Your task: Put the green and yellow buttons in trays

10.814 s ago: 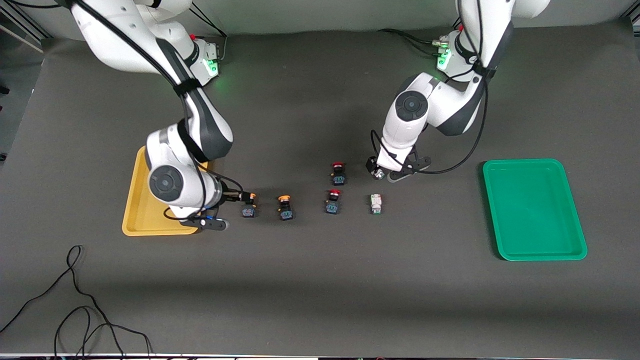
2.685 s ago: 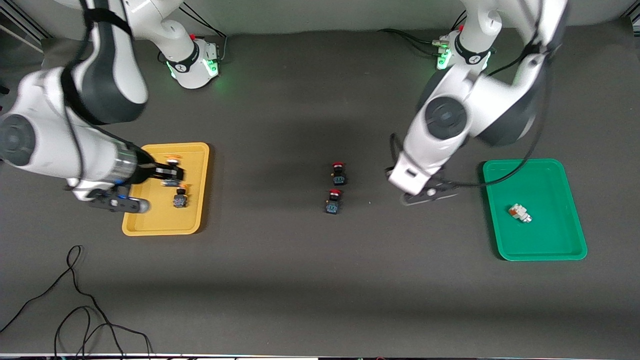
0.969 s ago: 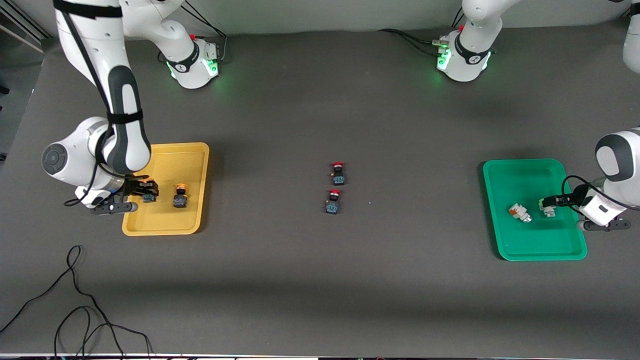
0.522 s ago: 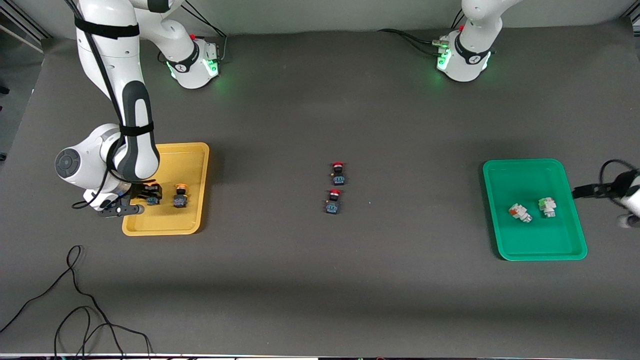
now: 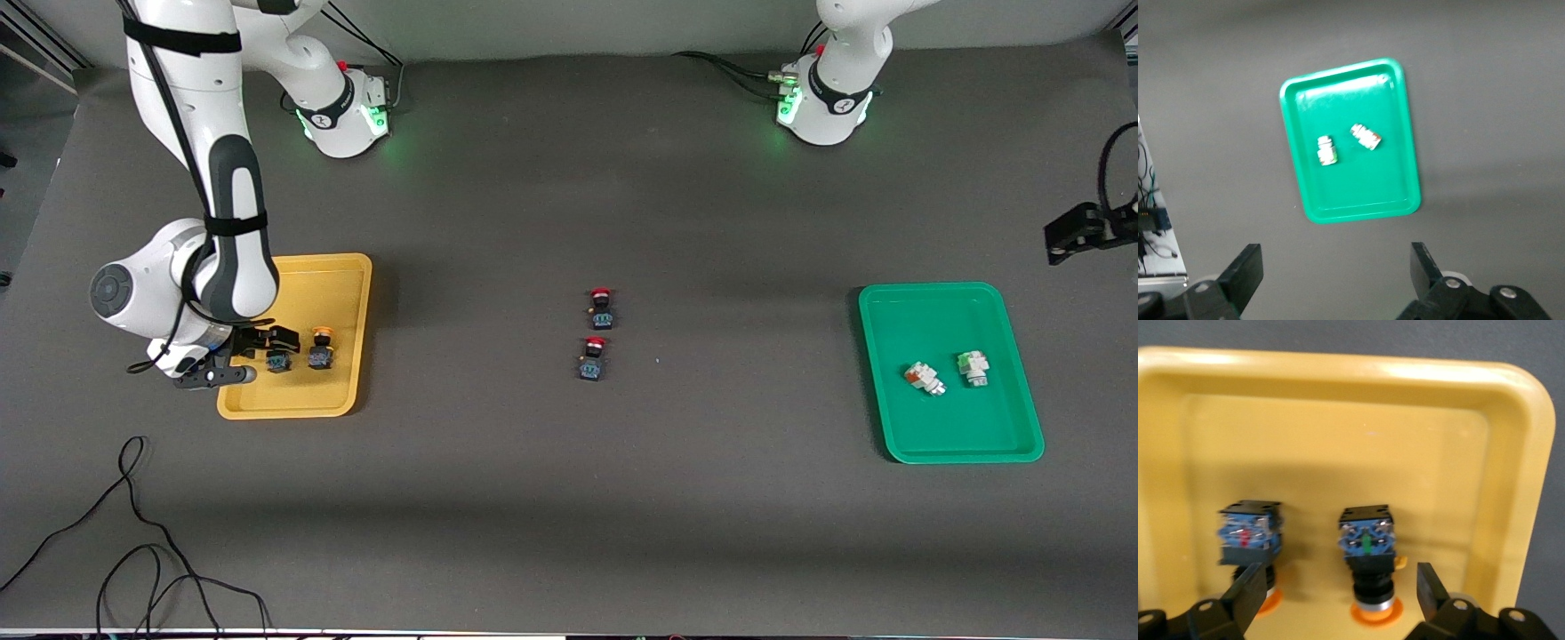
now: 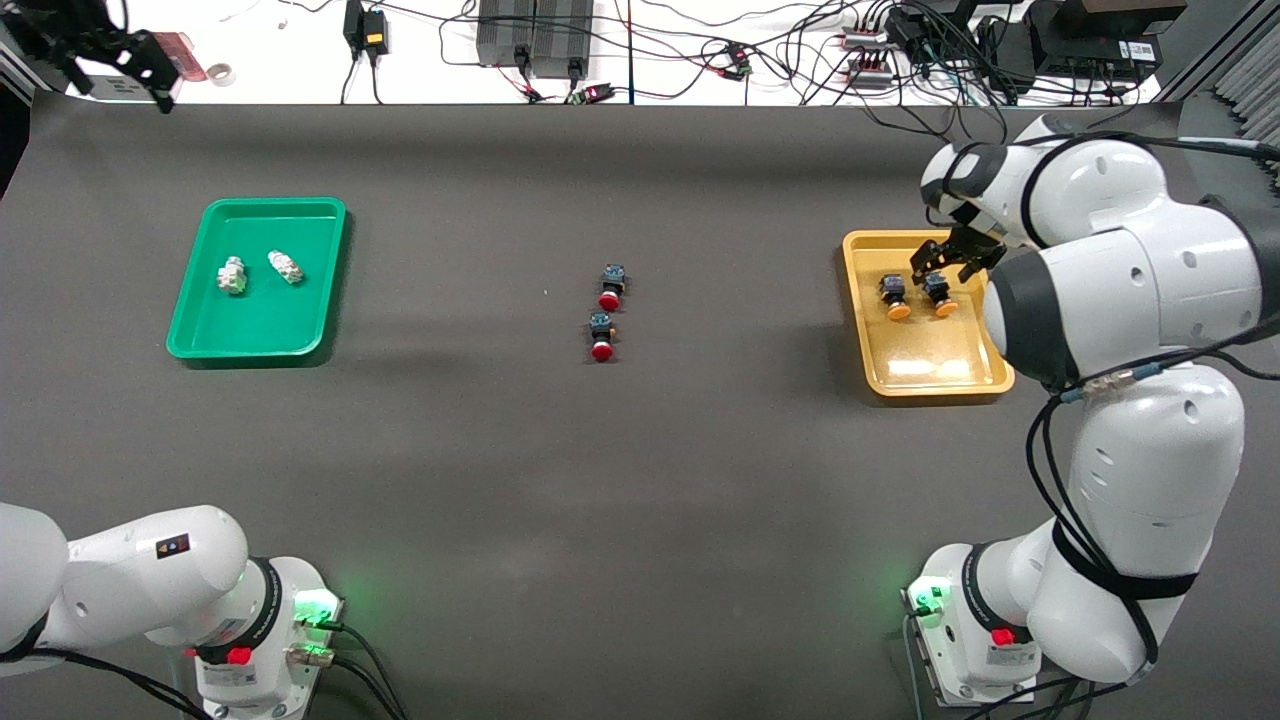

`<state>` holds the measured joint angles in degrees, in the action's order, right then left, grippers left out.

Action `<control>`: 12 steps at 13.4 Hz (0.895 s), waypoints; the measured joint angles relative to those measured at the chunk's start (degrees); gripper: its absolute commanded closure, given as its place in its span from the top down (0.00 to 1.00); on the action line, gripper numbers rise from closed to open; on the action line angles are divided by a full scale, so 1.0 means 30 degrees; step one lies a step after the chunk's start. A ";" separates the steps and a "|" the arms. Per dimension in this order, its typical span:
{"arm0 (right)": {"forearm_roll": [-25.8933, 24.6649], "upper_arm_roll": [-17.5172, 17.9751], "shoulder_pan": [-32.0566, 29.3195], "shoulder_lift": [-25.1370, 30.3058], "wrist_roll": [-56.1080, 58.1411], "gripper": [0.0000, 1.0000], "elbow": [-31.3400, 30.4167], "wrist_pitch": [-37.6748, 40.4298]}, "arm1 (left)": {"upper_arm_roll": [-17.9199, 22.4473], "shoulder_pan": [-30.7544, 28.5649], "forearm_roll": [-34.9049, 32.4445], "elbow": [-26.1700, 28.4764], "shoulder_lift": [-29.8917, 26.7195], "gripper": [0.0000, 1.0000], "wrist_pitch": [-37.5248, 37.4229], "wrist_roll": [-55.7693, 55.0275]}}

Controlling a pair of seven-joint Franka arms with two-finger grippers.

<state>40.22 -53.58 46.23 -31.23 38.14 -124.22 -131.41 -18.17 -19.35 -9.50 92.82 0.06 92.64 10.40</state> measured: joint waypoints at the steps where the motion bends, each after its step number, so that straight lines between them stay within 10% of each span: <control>1: -0.0079 -0.0807 0.0517 0.0277 -0.0004 1.00 0.0290 0.0808 | 0.0028 0.0711 0.0026 -0.0065 0.0101 0.99 0.0049 -0.0041; 6: -0.1635 -0.7213 0.5227 0.0868 -0.1880 1.00 0.3445 0.6688 | 0.4080 0.6260 0.1115 -0.0124 0.0563 0.99 0.0932 -0.1548; 12: -0.2863 -1.0133 0.5387 0.0912 -0.3838 1.00 0.9698 1.4013 | 0.6236 0.8507 0.2533 -0.0142 0.0650 0.99 0.0981 -0.3564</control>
<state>31.63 -83.98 62.39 -28.49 26.62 -95.13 -89.37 0.54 6.17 -1.90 92.40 2.01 95.59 -0.30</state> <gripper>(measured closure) 0.000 0.013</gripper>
